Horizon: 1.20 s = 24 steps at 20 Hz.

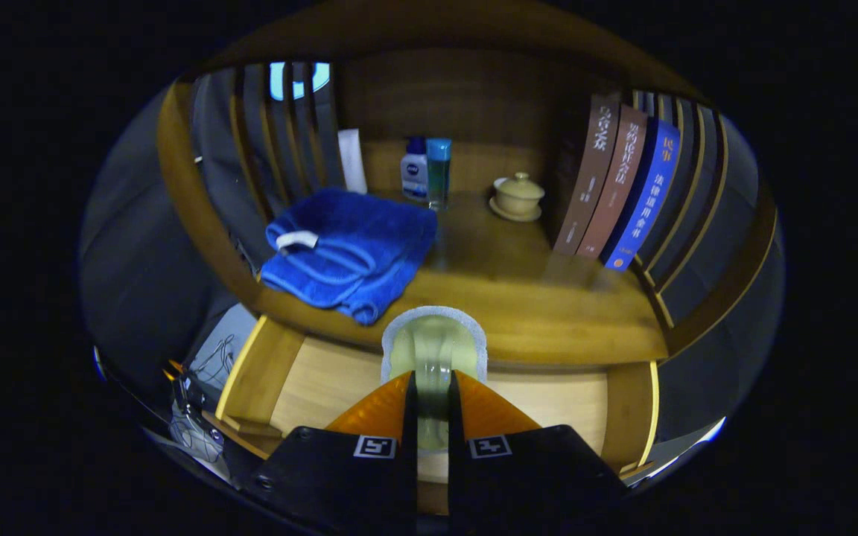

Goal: Pull open the drawer, take out the items inside it, and place them on the countertop above the cabinet.

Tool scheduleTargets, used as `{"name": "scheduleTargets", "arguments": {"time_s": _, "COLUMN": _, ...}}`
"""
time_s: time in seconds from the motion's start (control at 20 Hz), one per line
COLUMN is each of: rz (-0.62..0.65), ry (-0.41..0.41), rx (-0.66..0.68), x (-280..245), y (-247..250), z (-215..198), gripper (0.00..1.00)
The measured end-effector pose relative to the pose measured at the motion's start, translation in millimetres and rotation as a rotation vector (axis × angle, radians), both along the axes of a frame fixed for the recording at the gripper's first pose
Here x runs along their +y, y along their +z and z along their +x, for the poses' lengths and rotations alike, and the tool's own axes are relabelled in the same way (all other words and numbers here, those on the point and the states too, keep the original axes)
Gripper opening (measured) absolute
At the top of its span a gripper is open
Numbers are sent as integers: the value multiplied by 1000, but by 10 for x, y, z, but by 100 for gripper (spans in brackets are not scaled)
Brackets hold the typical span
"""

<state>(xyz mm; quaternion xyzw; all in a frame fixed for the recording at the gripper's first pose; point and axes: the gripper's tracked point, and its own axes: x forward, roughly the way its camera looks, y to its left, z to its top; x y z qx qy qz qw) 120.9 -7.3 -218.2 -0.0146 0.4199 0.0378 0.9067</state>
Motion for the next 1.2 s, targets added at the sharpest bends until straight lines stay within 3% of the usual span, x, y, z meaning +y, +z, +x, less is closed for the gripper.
{"name": "scheduleTargets", "arguments": {"time_s": 0.3, "rz": 45, "ry": -85, "rx": 21, "x": -164, "y": -52, "z": 832, "gripper": 21}}
{"name": "scheduleTargets", "arguments": {"time_s": 0.65, "rz": 68, "ry": -132, "rx": 57, "x": -227, "y": -302, "z": 1231, "gripper": 21}}
{"name": "scheduleTargets", "arguments": {"time_s": 0.75, "rz": 85, "ry": -141, "rx": 36, "x": -212, "y": -254, "z": 1280, "gripper": 26}}
{"name": "scheduleTargets", "arguments": {"time_s": 0.95, "rz": 87, "ry": -142, "rx": 24, "x": -255, "y": -218, "z": 1285, "gripper": 83}}
{"name": "scheduleTargets", "arguments": {"time_s": 1.2, "rz": 95, "ry": -127, "rx": -46, "x": -208, "y": -2, "z": 1111, "gripper": 99}}
